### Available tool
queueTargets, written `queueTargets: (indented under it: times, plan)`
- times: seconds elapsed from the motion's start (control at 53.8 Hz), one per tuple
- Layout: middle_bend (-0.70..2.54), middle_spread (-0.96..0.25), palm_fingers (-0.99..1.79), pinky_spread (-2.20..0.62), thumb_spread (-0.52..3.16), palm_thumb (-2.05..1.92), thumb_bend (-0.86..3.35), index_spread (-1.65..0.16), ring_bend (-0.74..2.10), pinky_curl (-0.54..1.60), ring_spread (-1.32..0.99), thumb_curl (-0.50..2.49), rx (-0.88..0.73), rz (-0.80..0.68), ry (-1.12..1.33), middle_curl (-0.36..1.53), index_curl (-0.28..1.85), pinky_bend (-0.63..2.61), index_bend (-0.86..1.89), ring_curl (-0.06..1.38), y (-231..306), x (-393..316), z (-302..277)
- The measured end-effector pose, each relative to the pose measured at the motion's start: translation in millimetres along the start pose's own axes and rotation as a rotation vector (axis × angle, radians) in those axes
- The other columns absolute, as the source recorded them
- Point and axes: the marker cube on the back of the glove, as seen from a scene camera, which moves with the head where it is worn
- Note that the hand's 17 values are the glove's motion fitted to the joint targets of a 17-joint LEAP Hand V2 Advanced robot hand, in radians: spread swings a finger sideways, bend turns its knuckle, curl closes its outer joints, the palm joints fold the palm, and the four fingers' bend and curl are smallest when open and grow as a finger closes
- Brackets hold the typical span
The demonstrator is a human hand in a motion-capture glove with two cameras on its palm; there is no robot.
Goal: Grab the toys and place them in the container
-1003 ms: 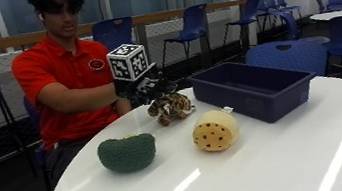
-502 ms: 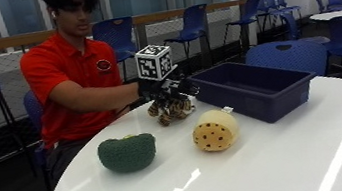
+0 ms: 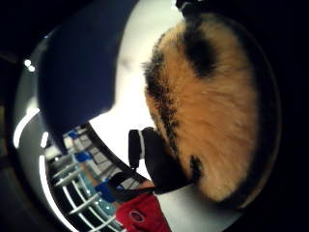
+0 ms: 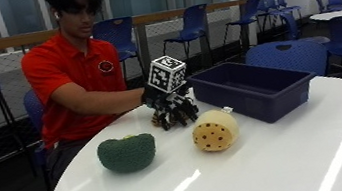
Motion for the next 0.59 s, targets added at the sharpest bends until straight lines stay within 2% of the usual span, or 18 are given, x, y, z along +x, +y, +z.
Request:
queueTargets:
  times: [0.037,0.167,0.334,0.446,0.594]
  plan:
    - [0.14,-0.07,0.07,0.09,0.98,-0.05,-0.04,-0.37,0.32,0.45,0.01,0.17,-0.004,0.007,0.018,0.22,0.28,1.19,0.17,0.13,1.1,-0.8,1.1]
    - [0.15,-0.08,0.28,0.02,1.10,0.07,0.02,-0.40,0.61,0.40,-0.07,0.22,0.028,0.033,0.051,0.21,0.29,1.08,0.20,0.20,6.2,-8.1,4.2]
    - [0.31,-0.15,0.53,-0.12,1.24,0.20,0.07,-0.40,0.80,0.35,-0.27,0.29,0.111,0.028,0.038,0.27,0.33,0.92,0.22,0.28,8.7,-13.0,4.1]
    - [0.37,-0.23,0.71,-0.26,1.29,0.29,0.11,-0.39,0.94,0.34,-0.38,0.33,0.148,-0.006,0.023,0.31,0.32,0.93,0.14,0.33,8.1,-15.7,4.5]
    - [0.42,-0.30,0.81,-0.37,1.26,0.43,0.15,-0.38,1.02,0.36,-0.45,0.41,0.189,-0.039,-0.004,0.35,0.32,0.94,0.15,0.38,5.9,-18.1,4.6]
